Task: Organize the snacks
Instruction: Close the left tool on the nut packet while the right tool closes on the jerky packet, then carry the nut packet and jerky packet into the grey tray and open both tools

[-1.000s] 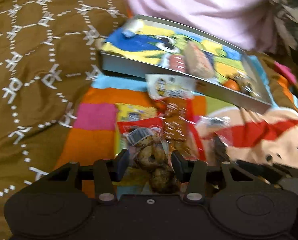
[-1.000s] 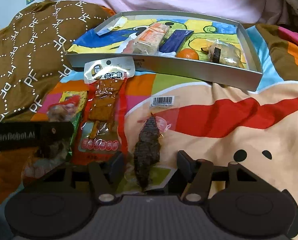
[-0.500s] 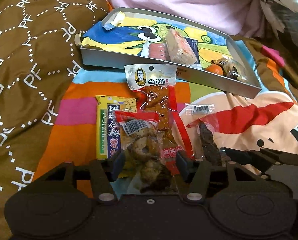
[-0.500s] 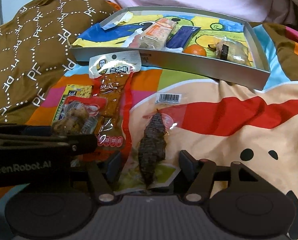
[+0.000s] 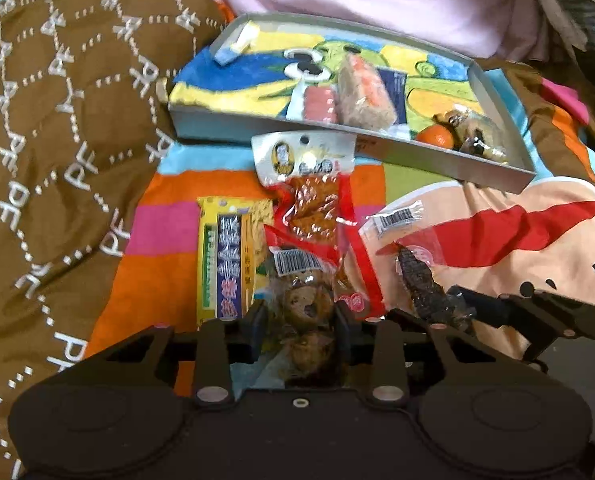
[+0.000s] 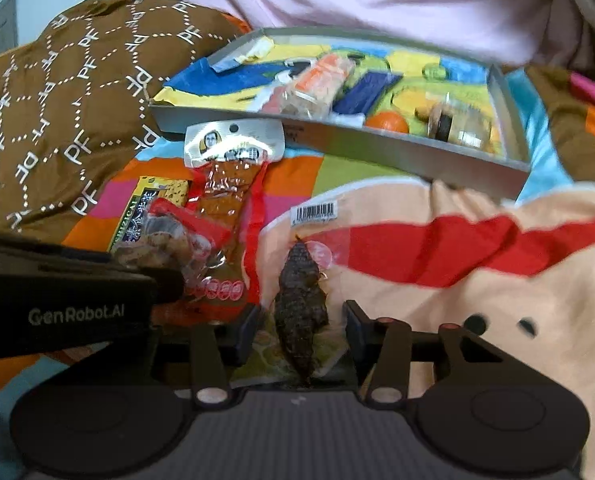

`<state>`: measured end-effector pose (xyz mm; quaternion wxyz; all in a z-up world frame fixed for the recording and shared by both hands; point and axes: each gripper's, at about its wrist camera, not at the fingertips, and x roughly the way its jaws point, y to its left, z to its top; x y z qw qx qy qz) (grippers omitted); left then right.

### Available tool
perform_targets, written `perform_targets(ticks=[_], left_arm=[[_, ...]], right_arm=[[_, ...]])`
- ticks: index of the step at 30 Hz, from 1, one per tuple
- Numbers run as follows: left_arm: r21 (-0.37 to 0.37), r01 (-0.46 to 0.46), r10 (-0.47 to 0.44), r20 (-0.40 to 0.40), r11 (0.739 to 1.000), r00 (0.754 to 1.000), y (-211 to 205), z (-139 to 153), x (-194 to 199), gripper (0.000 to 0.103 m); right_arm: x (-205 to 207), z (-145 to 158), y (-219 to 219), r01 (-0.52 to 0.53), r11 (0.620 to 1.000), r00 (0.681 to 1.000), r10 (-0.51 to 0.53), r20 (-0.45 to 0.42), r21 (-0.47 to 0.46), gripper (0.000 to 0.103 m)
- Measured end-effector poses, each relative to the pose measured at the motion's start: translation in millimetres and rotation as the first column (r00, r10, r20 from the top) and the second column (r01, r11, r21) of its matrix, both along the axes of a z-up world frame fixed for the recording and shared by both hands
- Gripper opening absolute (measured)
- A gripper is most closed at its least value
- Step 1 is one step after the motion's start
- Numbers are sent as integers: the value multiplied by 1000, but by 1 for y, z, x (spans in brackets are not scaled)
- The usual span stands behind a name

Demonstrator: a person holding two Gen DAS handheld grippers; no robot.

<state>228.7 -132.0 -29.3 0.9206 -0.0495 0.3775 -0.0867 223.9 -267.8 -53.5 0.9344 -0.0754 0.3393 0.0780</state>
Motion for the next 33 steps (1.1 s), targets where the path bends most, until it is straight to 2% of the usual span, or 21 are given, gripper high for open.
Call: perform_targets(ticks=[3,6,10,16,19,26,30,33], left_arm=[[35,-6,5,33,999,999,-6,8,-6,35],[61,-15,13,31,998,999,-10,11,-8,35],[26,-43,42,54,999,998,-5,18,-11,35],[-29,-91,94,129,995,987,0,36,-15,35],[-40,-100,106,181,994,978,-2,48,-13,35],[-75,-121,136,261,990,956,-9,77,15,36],[-81,-129,148,322,988,935,-14,93,37,36],[-91,-136,159,334,987,929,-17,102,60,36]], right_arm=[[-5,5,3,-9,998,998,13,57,-66,49],[-8,8,2,-12,997,997,18,74,-81,49],[-15,14,3,-15,995,993,27,119,-100,49],[-18,25,-3,21,997,984,-8,180,-69,49],[-24,35,-8,54,998,964,-43,264,-35,49],[-23,50,-19,97,995,894,-102,437,34,50],[-13,53,-28,112,992,857,-127,499,59,50],[0,53,-35,125,989,835,-146,530,75,50]])
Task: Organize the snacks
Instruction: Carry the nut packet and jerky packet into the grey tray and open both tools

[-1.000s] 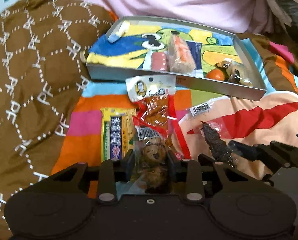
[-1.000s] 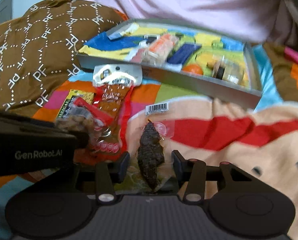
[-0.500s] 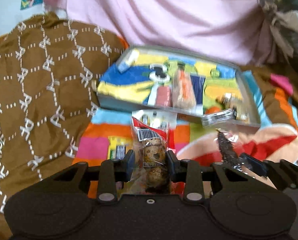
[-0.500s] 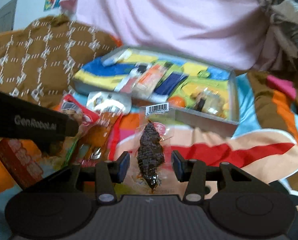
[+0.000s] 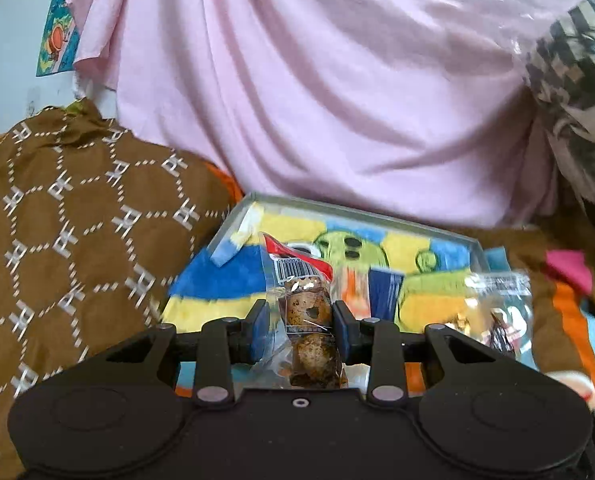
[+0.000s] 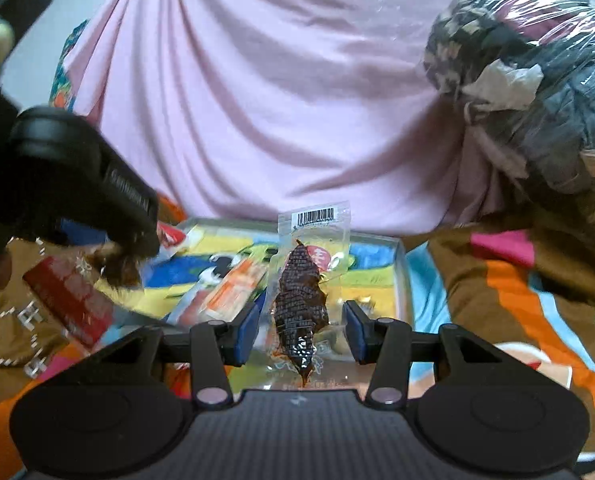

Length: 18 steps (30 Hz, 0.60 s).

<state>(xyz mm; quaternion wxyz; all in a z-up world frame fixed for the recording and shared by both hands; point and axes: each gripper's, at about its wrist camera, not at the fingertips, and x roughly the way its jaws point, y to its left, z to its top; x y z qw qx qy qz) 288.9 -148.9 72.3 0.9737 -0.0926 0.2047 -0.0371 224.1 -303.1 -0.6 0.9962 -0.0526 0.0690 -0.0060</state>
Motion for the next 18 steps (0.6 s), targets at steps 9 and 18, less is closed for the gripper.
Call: perform_targets(ticks=[9,18], left_arm=[[-23,-35,37,50,999,998,-10,1,65,36],[16,-36,35,41,999,999,-22,-16,107,36]], right_arm=[[42,11,-24,46,997,997,-50,60,60,51],[77,17,-44,50,978,999,-51,-4,203,51]])
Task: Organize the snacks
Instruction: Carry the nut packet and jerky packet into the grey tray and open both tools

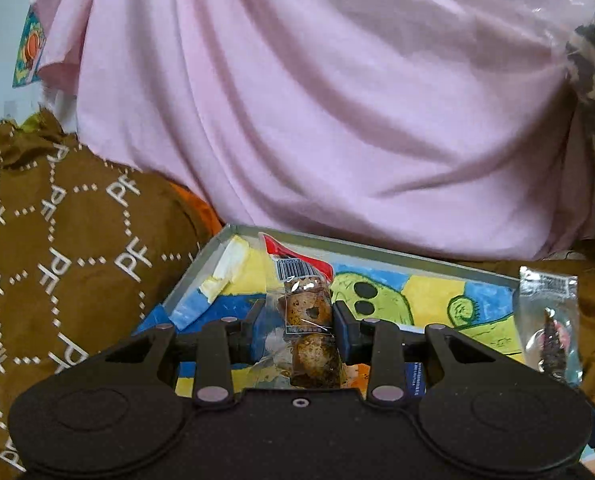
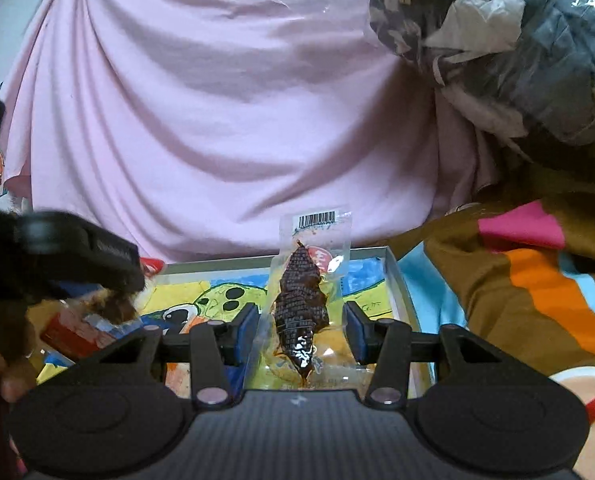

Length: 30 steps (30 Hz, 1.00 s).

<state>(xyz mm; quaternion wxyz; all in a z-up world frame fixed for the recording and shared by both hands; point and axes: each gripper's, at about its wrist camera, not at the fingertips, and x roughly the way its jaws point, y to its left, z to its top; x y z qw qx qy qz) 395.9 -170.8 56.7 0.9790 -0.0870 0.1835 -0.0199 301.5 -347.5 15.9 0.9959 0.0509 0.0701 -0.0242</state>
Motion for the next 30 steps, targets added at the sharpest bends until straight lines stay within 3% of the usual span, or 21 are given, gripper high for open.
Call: perform_targets(ticks=[7,8,9,19,22,24,27,30], left_arm=[[3,-2,2,-26,1000,1000,-1,-11,8,35],[7,0,0,-26,1000,1000,-1,-12,9,26],[10,3,-2,-29,1000,1000,-2,-12,10,24],[25,-10,11,-48,1000,999,4,-18,19,28],[24,-18,20,-42,1000,999,5,-17,17,42],[27,-23,24,-36,999,999,6,-15,15,57],[38,-45,45,-5,998,999,8,-10,6,78],[40,-60,59,17,997,998,12,-4,-3,92]], right_arm=[[18,-9,-2,-10,1000,999,11,-40,6,51],[20,-10,-1,-13,1000,999,13,-47,6,51],[22,-12,-1,-16,1000,998,17,-54,5,51],[39,-26,1,-17,1000,995,18,-103,4,53],[37,-26,2,-19,1000,995,20,-98,9,57],[37,-26,3,-18,1000,995,18,-95,2,60],[35,-24,4,-8,1000,996,9,-85,3,71],[30,-19,5,0,1000,998,0,-66,-1,81]])
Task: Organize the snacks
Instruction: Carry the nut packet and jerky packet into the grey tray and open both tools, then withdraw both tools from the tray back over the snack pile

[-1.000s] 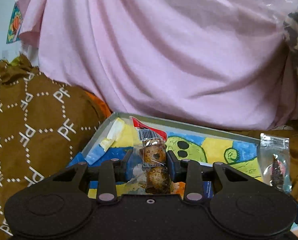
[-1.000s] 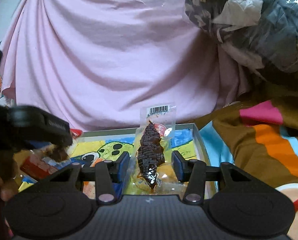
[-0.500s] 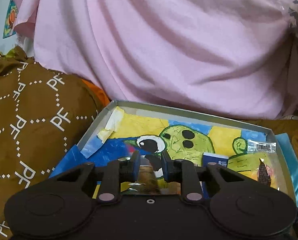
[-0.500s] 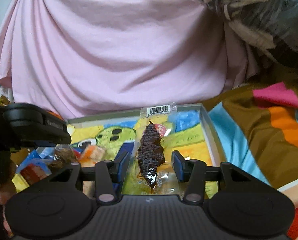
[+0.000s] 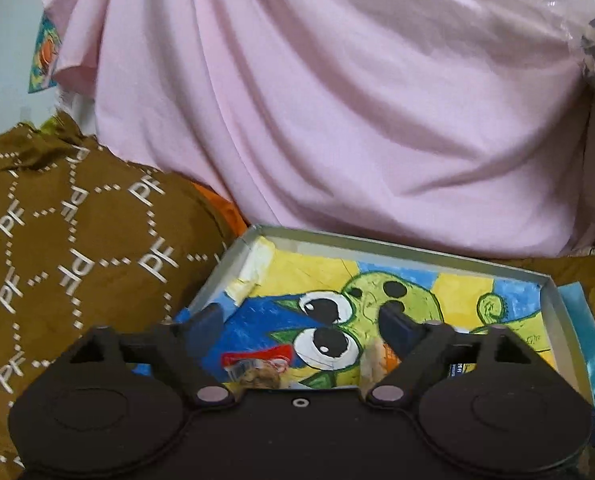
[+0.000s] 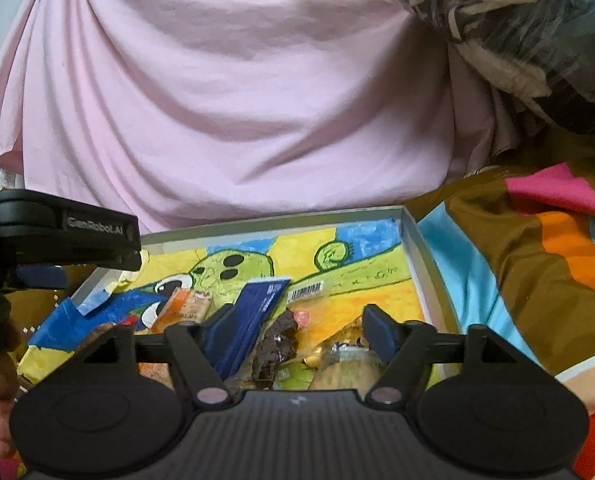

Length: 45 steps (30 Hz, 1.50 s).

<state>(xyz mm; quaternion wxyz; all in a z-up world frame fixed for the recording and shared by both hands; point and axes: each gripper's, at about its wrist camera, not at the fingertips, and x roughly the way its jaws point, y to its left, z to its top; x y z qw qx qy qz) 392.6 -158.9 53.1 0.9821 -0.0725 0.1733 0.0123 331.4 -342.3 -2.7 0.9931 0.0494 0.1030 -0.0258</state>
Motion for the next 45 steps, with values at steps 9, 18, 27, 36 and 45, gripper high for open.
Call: perform_targets(ticks=[9,18,27,36,45], left_arm=[[-4,-21,21,19,1000,1000,20,18,-33,102],[-6,6,-6,3,1000,1000,33,22,-79,102],[2,39,-39,-50,999,998,48,19,-128,102],[20,50,-48,-102,999,994,73,0,-178,102],[46,40,-32,-165,998,986,100,-27,-220,102]], right_arm=[[-28,22,3,18,1000,998,-17,60,-19,101],[-73,39,7,13,999,996,-9,94,-35,103],[-116,40,14,21,999,998,-19,58,-35,103],[-159,24,32,7,999,1000,-7,-14,-40,103],[-195,8,66,-95,993,988,86,-126,-73,103]])
